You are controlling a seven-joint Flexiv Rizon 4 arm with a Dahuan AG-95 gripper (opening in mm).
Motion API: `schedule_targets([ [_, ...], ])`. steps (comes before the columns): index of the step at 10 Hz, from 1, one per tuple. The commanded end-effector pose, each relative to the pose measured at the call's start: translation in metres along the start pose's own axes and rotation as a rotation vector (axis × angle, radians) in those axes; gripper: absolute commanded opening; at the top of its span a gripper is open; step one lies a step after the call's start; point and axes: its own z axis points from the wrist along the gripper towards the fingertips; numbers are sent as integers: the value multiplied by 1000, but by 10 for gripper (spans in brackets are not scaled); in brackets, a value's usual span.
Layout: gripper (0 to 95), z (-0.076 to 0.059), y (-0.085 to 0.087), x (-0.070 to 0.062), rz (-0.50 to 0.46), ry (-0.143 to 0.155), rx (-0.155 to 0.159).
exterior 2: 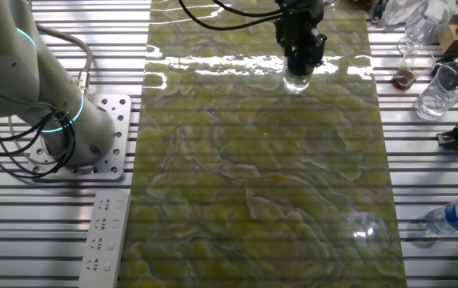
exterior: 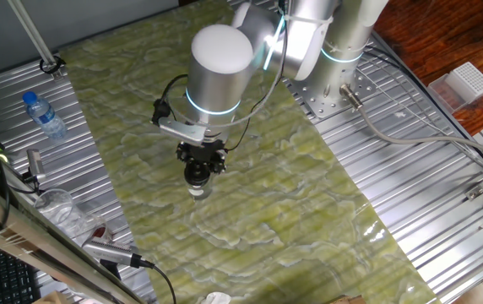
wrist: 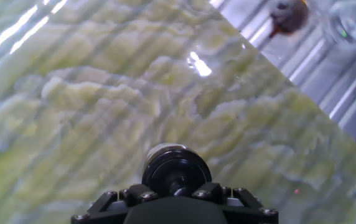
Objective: Screw the lid onto the jar
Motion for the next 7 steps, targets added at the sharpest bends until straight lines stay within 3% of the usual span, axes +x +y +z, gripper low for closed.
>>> schedule_targets([
  [1, 380, 1, 0, 1, 155, -9, -10],
  [5, 380, 1, 0, 1, 331, -6, -27],
  [7, 380, -2, -1, 1, 331, 21, -25],
])
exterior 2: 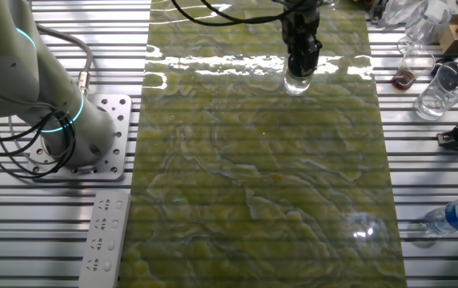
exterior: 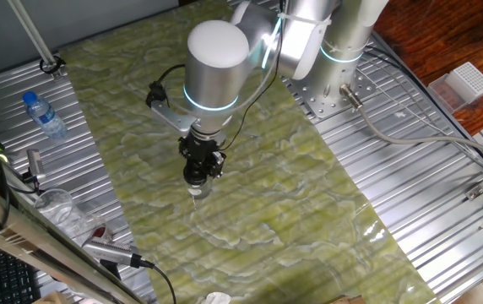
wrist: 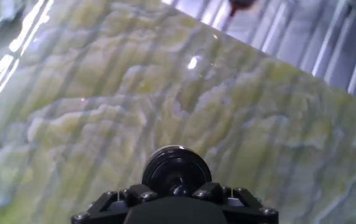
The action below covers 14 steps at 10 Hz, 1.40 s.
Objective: Screw the lid onto the jar
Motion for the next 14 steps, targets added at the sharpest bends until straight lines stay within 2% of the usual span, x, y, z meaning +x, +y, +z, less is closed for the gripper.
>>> schedule_targets([
  [1, 380, -3, -1, -1, 11, 36, 15],
  [3, 380, -4, -1, 0, 4, 40, 15],
  [8, 380, -6, -1, -1, 42, 73, -3],
  [11, 380, -10, -3, -6, 55, 100, -8],
  [14, 380, -8, 0, -9, 73, 114, -5],
])
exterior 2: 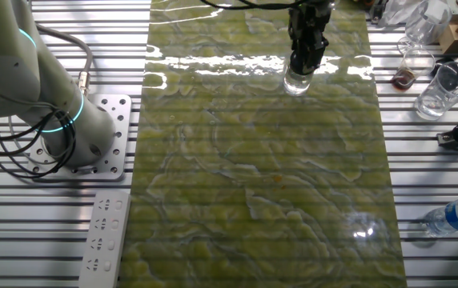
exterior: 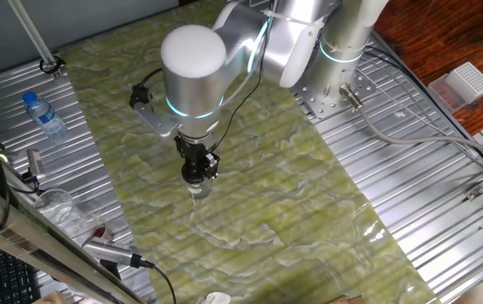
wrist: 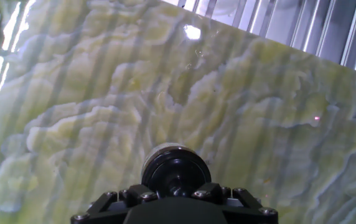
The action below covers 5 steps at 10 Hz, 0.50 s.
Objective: Screw the lid onto the jar
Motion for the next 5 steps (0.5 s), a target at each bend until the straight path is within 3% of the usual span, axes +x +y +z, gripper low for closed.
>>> schedule_targets([
  [1, 380, 0, 0, 1, 10, 4, 5],
  [5, 380, 3, 1, 2, 57, 17, 17],
])
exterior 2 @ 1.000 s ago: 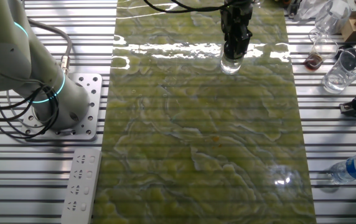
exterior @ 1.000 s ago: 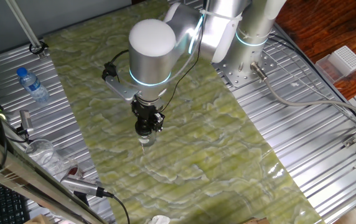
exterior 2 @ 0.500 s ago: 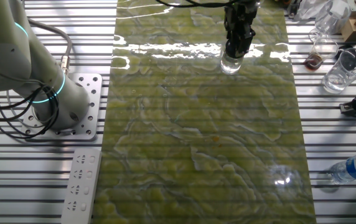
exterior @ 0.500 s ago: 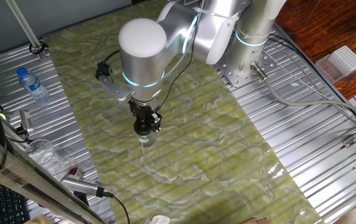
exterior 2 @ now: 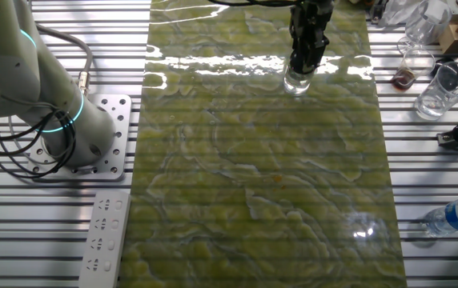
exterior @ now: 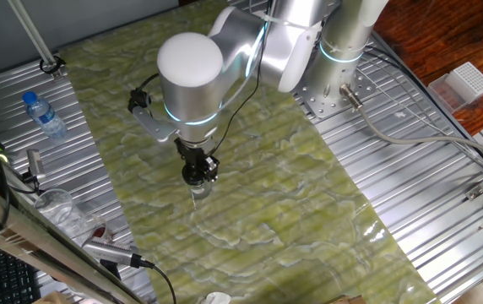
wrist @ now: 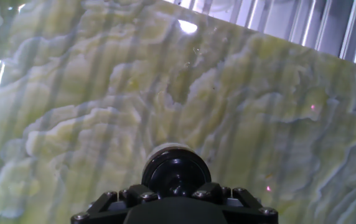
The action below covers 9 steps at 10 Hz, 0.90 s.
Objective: Screw the lid onto the jar
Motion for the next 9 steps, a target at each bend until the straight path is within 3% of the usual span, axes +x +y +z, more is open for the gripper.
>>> schedule_targets([
  [1, 380, 2, 0, 0, 18, 0, 5],
  [4, 380, 4, 0, 1, 24, 4, 13],
  [9, 380, 6, 1, 1, 173, -14, 13],
])
